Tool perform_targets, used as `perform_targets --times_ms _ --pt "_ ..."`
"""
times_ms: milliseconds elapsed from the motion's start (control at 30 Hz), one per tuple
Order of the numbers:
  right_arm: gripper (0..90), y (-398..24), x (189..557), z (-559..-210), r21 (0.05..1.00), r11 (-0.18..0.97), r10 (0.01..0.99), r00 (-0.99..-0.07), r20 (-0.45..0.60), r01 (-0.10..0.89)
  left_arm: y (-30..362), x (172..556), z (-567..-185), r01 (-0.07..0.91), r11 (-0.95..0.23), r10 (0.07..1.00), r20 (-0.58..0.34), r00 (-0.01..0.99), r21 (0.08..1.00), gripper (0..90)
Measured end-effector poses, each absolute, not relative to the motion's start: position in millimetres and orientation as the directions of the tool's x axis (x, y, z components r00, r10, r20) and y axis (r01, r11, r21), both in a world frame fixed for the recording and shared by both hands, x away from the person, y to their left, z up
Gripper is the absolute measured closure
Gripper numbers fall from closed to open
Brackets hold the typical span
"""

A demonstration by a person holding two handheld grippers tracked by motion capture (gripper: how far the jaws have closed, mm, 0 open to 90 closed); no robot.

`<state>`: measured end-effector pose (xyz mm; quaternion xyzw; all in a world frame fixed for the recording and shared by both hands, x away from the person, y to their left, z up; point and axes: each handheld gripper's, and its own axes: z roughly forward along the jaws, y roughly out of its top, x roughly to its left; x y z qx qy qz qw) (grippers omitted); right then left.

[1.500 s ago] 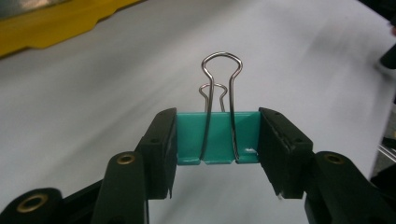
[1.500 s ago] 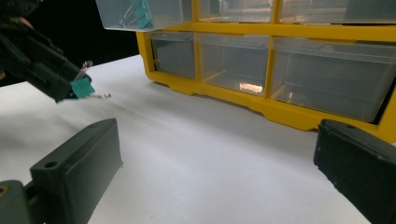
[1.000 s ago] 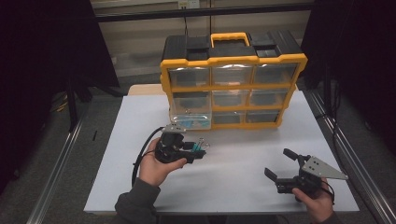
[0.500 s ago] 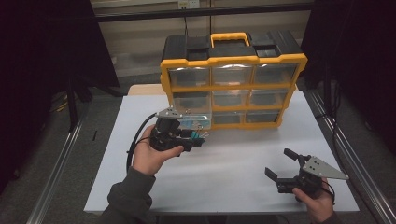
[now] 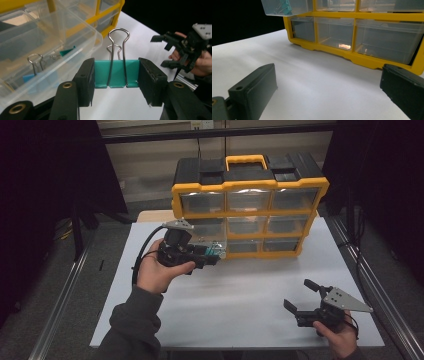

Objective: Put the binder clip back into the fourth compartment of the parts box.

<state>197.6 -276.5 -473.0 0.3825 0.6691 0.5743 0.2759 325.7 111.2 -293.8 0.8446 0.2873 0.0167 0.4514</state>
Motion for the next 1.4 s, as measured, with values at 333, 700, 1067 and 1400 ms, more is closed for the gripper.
perform_targets --times_ms 333,700,1067,1400 --pt "0.4 -277.2 197.1 -472.4 0.981 0.052 0.827 -0.559 0.063 0.187 111.3 349.9 -278.6 0.452 -0.410 0.573 -0.162 0.803 0.793 50.1" --pt "0.4 -277.2 197.4 -472.7 0.981 0.044 0.823 -0.563 0.072 0.191 112.0 373.3 -289.0 0.451 -0.399 0.630 -0.119 0.768 0.798 50.1" --pt "0.4 -278.0 197.0 -472.3 0.981 0.046 0.822 -0.565 0.071 0.190 109.2 379.6 -294.9 0.460 -0.401 0.640 -0.117 0.759 0.792 50.0" --pt "0.4 -278.7 197.3 -472.5 0.982 0.041 0.823 -0.563 0.073 0.186 114.1 376.6 -298.6 0.452 -0.381 0.653 -0.111 0.749 0.807 27.3"
